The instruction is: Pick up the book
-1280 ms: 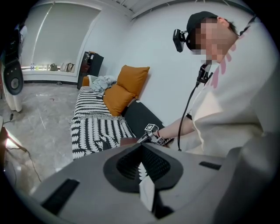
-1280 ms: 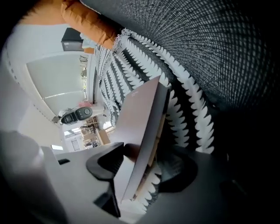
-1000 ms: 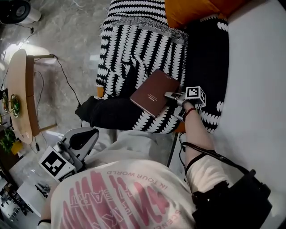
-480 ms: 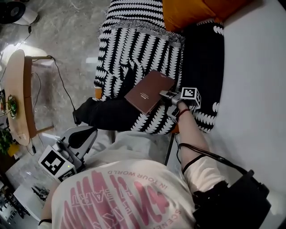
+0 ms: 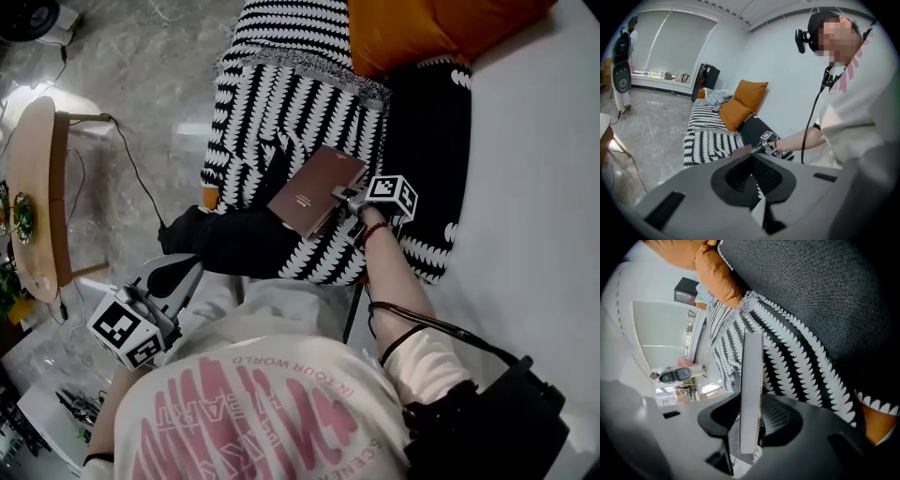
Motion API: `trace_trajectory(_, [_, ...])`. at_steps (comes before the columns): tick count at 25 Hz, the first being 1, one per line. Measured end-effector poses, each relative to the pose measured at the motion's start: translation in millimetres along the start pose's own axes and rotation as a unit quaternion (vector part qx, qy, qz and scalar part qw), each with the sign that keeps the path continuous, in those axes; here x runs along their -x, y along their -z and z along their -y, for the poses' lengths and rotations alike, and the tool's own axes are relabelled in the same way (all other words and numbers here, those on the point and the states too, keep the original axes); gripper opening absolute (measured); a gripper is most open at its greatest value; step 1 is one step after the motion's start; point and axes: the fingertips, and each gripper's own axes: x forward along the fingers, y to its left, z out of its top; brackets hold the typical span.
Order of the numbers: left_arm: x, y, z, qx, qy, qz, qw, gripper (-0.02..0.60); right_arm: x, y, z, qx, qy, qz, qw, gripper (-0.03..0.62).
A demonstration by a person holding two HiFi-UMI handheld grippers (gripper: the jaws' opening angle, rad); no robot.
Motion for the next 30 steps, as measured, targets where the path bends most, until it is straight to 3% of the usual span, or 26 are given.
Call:
trace_trajectory(7, [-4.5, -11.6, -28.0, 0.017, -0.004, 0.033, 0.9993, 0.008, -8.4, -1.7, -11.9, 0.017, 0.071, 0.006, 0.997, 0.147])
trace_trajectory(14, [10.9, -13.6, -36.1, 0.028, -0.007, 0.05, 0.9983, 0.008, -12.3, -2.0, -22.6, 0.022, 0.105, 0.017, 0.994, 0.149])
trace_trajectory(30, [20.5, -3.5, -40.0, 0.043, -0.015, 0.051, 0.9976, 0.008, -16.1, -4.3, -18.2, -0.005, 0.115, 0.041, 0.993, 0.149])
